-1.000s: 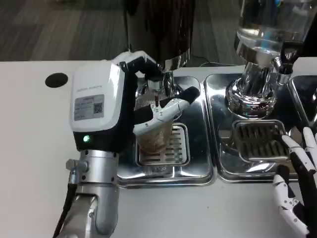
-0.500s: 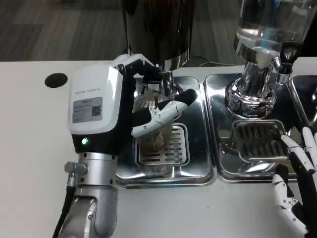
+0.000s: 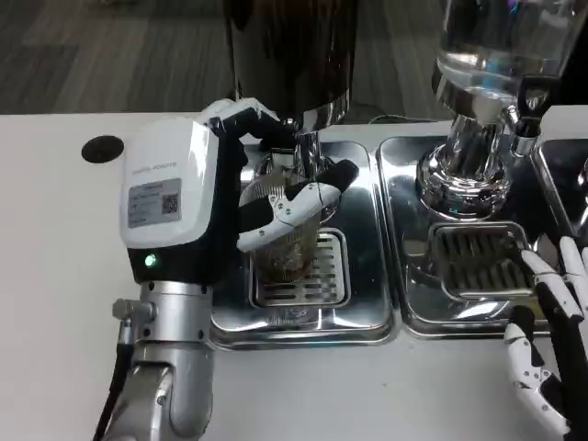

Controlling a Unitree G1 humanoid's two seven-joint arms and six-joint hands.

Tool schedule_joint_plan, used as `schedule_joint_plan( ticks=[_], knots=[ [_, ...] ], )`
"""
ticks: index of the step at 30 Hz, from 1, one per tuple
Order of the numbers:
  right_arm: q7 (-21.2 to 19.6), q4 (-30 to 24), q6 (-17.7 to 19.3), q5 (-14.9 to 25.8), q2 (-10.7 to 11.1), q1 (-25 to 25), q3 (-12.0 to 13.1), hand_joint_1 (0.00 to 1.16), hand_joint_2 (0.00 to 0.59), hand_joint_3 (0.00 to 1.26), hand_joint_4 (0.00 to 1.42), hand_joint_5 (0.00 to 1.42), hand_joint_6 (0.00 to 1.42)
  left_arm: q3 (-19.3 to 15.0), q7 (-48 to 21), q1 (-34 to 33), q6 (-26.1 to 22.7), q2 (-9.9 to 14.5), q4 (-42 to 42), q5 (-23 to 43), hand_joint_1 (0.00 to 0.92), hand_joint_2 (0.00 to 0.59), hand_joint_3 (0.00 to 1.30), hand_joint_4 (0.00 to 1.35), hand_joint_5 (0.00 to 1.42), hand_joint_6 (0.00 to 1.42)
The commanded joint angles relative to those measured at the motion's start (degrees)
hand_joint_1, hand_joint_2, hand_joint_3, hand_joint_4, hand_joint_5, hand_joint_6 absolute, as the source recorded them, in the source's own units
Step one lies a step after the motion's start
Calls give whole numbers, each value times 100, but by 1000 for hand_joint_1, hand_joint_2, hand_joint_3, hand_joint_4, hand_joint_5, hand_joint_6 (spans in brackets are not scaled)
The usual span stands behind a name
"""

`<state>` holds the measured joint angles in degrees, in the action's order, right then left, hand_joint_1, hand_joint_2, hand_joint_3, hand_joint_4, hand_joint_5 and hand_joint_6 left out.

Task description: Grasp the cup under the faucet to collect the drink, then remove the cup.

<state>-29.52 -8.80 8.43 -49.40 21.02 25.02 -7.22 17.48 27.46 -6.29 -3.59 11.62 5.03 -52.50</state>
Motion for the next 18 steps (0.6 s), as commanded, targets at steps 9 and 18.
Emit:
schedule_joint_plan(
  ticks=[9, 18],
  knots=[
    [-20, 36, 56, 14, 23, -28, 40, 0, 546, 166, 0, 0, 0, 1, -49, 240, -68, 39, 52, -151, 18, 77, 765, 693, 760, 583],
    [75, -20, 47, 14, 72, -112, 58, 0, 547, 166, 0, 0, 0, -55, -67, 345, -98, 29, 243, -234, 20, 80, 752, 687, 735, 564]
  ],
)
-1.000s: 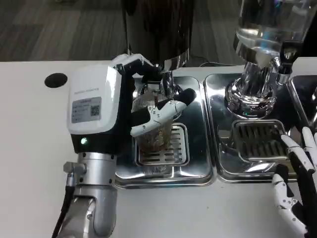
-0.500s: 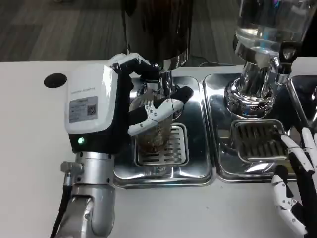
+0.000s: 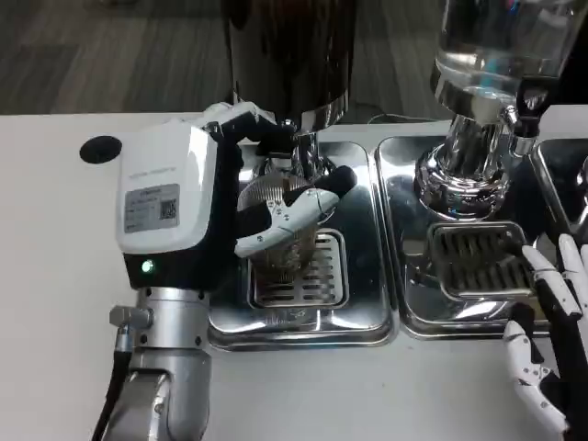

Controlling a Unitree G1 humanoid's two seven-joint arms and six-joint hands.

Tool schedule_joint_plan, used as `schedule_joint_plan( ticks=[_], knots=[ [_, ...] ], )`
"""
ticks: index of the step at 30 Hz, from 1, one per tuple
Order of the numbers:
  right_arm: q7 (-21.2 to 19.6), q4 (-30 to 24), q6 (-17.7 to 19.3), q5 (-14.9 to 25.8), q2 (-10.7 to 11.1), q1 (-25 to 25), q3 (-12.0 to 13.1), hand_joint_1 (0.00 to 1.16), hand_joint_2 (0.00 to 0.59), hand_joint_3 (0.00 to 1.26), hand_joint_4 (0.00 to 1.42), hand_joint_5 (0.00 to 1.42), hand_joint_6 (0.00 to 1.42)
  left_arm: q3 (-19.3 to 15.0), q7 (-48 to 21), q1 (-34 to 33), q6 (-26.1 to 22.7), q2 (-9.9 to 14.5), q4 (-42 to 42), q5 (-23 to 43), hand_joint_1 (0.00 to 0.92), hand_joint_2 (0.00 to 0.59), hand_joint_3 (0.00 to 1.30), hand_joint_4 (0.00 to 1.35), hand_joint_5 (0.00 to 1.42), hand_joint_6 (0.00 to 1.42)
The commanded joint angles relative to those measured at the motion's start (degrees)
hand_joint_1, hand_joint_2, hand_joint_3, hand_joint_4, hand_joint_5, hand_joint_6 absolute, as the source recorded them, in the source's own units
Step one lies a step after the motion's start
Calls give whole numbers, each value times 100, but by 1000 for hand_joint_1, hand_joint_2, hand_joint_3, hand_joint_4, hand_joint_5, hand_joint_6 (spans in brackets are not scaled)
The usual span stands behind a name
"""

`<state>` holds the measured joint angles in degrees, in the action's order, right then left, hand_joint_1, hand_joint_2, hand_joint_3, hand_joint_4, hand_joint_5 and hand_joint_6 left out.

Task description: Grasp the cup under the faucet to collect the drink, then remove the cup.

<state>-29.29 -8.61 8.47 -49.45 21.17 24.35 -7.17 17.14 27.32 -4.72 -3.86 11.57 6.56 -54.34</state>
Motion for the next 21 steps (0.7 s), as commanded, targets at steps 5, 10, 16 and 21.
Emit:
schedule_joint_plan(
  ticks=[5, 10, 16, 21],
  knots=[
    [74, -14, 57, 27, 70, -70, 55, 0, 550, 165, 0, 0, 0, -43, -56, 224, -116, 28, 172, -105, 7, 82, 705, 636, 675, 534],
    [69, 18, 76, 52, 72, -71, 59, 0, 551, 165, 0, 0, 0, -76, -73, 207, -168, 47, 247, -165, 4, 79, 626, 552, 607, 508],
    [40, 80, 120, 93, 51, -35, 48, 0, 551, 165, 0, 0, 0, -37, -70, 210, -183, 42, 262, -258, 0, 64, 247, 110, 316, 322],
    [44, 102, 148, 123, 41, -24, 57, 1, 548, 165, 0, 0, 0, -53, -112, 222, -261, 15, 328, -340, 0, 54, 113, 0, 213, 233]
  ],
)
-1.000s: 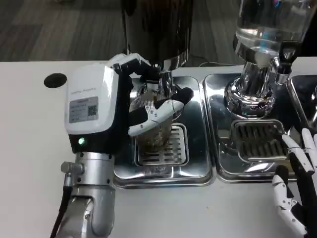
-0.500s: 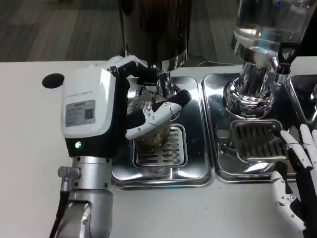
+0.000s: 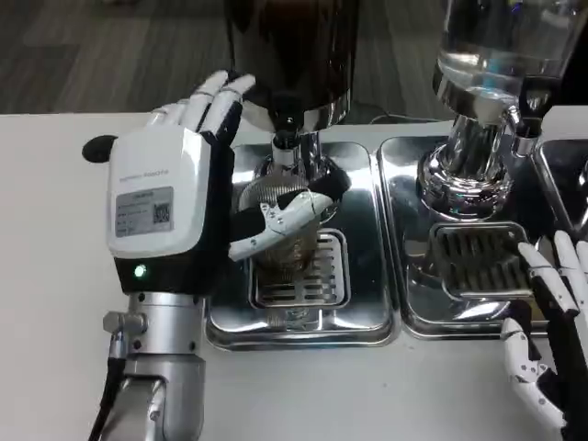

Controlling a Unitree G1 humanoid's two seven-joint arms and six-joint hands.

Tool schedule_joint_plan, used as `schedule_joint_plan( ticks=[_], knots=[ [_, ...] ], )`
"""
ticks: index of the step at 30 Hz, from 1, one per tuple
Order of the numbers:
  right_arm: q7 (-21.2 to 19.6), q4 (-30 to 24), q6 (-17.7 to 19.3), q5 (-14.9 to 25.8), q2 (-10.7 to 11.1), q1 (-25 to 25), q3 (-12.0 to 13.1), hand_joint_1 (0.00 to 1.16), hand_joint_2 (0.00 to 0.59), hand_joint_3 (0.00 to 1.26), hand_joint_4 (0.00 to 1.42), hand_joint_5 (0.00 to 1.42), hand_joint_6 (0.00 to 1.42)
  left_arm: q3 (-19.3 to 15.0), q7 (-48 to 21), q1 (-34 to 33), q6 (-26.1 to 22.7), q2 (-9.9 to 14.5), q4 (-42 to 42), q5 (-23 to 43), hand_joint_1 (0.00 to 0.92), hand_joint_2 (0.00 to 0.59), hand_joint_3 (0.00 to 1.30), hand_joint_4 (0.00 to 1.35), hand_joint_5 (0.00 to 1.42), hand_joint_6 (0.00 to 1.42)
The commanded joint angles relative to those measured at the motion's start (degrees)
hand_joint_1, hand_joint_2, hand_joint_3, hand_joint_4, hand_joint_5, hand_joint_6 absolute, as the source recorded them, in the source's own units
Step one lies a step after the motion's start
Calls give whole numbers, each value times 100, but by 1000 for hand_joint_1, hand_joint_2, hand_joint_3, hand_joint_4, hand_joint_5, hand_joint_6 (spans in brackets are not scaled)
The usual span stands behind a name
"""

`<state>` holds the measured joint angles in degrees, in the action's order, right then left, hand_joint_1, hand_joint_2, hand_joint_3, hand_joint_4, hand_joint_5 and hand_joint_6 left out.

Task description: Grasp the cup under the faucet to collect the drink, then remove the cup.

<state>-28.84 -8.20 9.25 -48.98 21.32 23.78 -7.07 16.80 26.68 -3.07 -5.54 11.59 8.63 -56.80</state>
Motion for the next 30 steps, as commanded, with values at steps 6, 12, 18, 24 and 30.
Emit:
schedule_joint_plan(
  ticks=[6, 12, 18, 24, 30],
  knots=[
    [-2, 71, 80, 45, 60, 17, 38, 2, 533, 165, 0, 0, 0, -161, 18, 228, -60, 102, 376, -37, 0, 52, 108, 0, 194, 210],
    [81, -13, 62, -31, 98, -83, 17, 2, 529, 161, 0, 0, 0, -542, 74, 811, 94, 269, 842, 130, 0, 49, 108, 0, 192, 203],
    [302, -33, 16, -8, 71, -370, -21, 0, 509, 156, 0, 0, 0, -835, 194, 1763, 366, 392, 1385, 181, 0, 46, 105, 0, 191, 201],
    [871, -81, 4, 279, 22, -729, -94, 2, 459, 96, 0, 0, 0, -1109, 663, 2792, 859, 613, 1048, 253, 0, 43, 88, 0, 182, 189],
    [1526, -254, -189, 810, -250, -1172, -80, 224, 319, 24, 0, 0, 17, -1083, 1049, 3288, 1090, 720, 500, 105, 0, 42, 77, 0, 170, 169]
  ],
)
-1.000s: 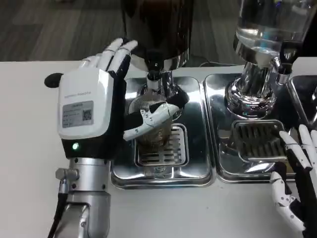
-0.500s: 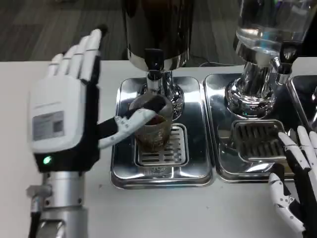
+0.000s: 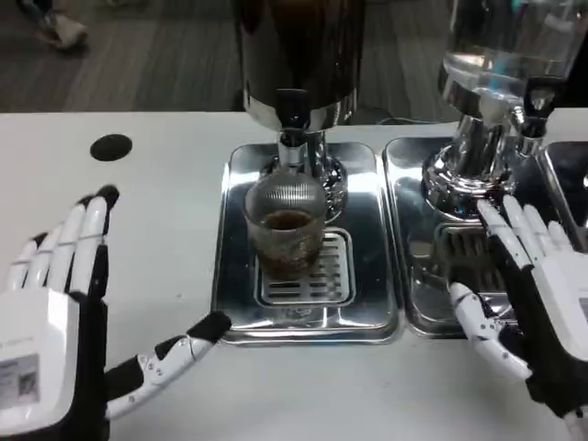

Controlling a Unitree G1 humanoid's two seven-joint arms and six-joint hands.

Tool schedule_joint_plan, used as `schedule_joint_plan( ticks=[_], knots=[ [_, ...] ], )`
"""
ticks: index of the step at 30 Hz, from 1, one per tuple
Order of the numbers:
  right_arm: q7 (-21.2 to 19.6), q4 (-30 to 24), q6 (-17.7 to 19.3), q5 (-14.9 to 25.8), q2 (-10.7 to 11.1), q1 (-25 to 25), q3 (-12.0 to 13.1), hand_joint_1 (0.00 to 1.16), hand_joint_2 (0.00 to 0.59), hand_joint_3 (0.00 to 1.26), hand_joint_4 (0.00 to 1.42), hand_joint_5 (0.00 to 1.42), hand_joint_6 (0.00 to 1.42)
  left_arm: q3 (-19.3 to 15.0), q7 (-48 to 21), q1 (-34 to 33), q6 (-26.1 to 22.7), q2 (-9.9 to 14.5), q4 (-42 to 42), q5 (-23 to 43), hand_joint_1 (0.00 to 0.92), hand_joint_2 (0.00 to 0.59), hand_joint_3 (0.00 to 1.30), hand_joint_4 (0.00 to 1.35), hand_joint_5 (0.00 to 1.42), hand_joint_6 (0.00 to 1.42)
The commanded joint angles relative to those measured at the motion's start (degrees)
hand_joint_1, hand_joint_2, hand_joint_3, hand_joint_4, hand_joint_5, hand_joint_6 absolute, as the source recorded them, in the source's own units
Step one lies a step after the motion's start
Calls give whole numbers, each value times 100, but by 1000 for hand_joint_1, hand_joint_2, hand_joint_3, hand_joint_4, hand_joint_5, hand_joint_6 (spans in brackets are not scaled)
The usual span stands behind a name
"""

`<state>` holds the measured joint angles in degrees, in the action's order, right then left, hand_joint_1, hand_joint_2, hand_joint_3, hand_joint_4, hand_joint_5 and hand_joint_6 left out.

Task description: Grasp the cup under the faucet to collect the drink, then remove the cup.

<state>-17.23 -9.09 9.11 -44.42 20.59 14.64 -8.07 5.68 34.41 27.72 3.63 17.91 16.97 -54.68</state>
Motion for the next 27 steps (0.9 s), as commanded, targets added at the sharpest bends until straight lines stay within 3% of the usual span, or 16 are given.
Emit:
schedule_joint_plan(
  ticks=[1, 8, 13, 19, 23, 27],
  knots=[
    [530, -175, -247, 530, -258, -373, 15, 258, 306, 7, 0, 0, 29, 37, 323, 257, 198, 96, -428, -111, 0, 42, 77, 0, 170, 168],
    [1786, 298, -946, 1730, -772, -1440, -121, 410, 201, 0, 0, 0, 25, 56, 470, 461, 369, 69, -790, 46, 0, 56, 77, 0, 169, 165],
    [2325, 964, -1243, 1999, -859, -2134, -310, 468, 189, 0, 0, 0, 0, -22, 569, 659, 472, 49, -808, 141, 0, 83, 87, 0, 177, 165],
    [2617, 1549, -1316, 2021, -921, -2661, -571, 553, 184, 0, 0, 0, 0, -77, 601, 805, 486, 45, -826, 164, 0, 96, 98, 0, 180, 178],
    [2540, 1865, -1285, 2011, -1038, -2892, -668, 598, 181, 0, 0, 0, 1, -130, 656, 901, 505, 50, -819, 203, 0, 98, 111, 0, 180, 180],
    [2475, 2168, -1254, 2010, -1117, -3059, -687, 649, 179, 0, 0, 0, 28, -105, 641, 994, 384, 66, -716, 69, 37, 139, 143, 0, 200, 183]
  ],
)
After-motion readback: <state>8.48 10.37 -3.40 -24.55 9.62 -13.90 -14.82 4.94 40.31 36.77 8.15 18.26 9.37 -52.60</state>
